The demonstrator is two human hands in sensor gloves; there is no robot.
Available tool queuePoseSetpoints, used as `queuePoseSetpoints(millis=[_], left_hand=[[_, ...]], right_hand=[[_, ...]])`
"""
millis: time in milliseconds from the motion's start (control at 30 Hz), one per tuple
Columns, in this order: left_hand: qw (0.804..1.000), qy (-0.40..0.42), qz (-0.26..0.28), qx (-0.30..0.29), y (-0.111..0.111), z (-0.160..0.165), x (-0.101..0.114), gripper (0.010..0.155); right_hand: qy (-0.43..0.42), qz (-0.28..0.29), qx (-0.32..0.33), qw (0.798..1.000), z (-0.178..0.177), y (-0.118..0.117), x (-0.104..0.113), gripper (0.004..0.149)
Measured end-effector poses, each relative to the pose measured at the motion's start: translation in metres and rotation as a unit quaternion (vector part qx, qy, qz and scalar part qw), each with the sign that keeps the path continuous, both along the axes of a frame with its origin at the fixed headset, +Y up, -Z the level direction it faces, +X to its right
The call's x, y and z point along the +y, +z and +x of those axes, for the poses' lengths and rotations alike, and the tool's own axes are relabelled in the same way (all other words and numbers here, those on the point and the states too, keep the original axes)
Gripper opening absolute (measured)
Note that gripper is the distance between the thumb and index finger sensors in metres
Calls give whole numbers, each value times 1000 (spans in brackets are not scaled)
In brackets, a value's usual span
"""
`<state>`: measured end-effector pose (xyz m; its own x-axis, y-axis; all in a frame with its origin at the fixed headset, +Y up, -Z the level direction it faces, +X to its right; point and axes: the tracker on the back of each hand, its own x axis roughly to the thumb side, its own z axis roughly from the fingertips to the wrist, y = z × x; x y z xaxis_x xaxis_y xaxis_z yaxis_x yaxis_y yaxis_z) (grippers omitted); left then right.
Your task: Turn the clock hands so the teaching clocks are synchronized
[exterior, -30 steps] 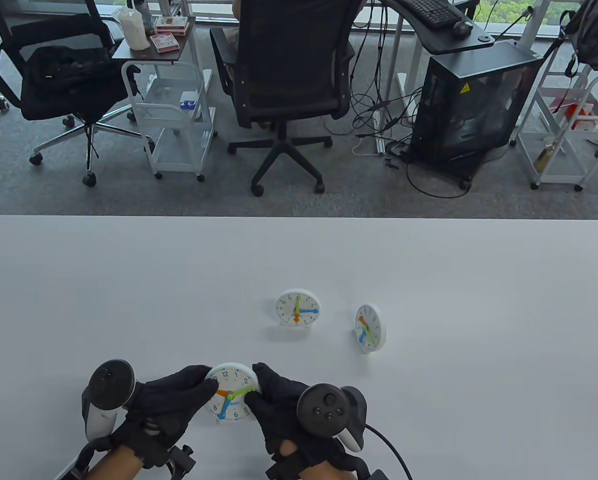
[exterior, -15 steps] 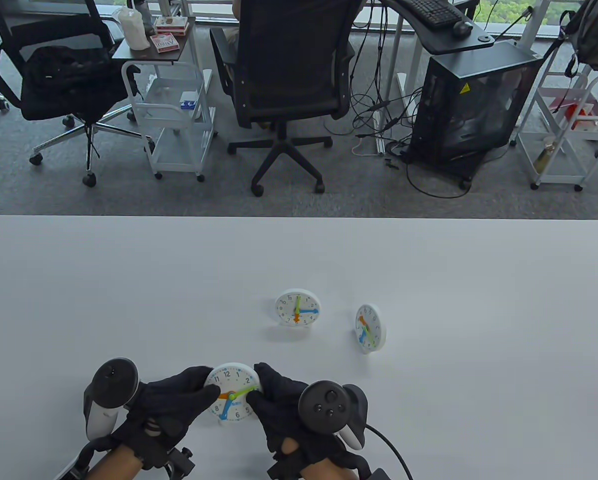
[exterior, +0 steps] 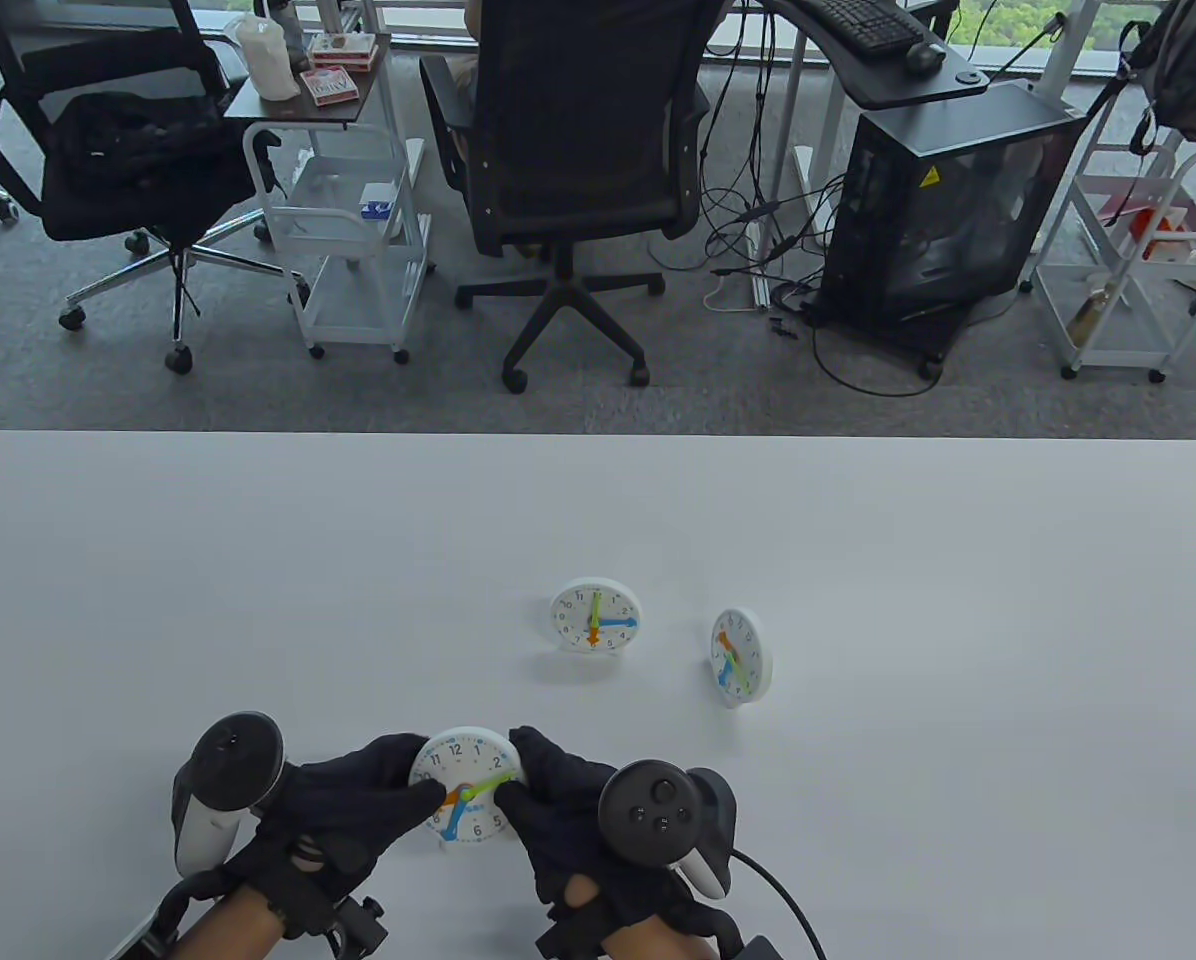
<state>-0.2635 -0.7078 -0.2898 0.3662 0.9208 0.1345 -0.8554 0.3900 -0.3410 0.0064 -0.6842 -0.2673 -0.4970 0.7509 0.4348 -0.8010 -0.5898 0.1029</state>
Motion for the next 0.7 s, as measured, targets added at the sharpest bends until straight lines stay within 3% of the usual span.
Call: queuePoseSetpoints(millis=[700], left_hand=[[1000,-10,-7,-7,0,2,0,56]], right_hand=[[-6,-20,6,1000,0,-1,-3,59]])
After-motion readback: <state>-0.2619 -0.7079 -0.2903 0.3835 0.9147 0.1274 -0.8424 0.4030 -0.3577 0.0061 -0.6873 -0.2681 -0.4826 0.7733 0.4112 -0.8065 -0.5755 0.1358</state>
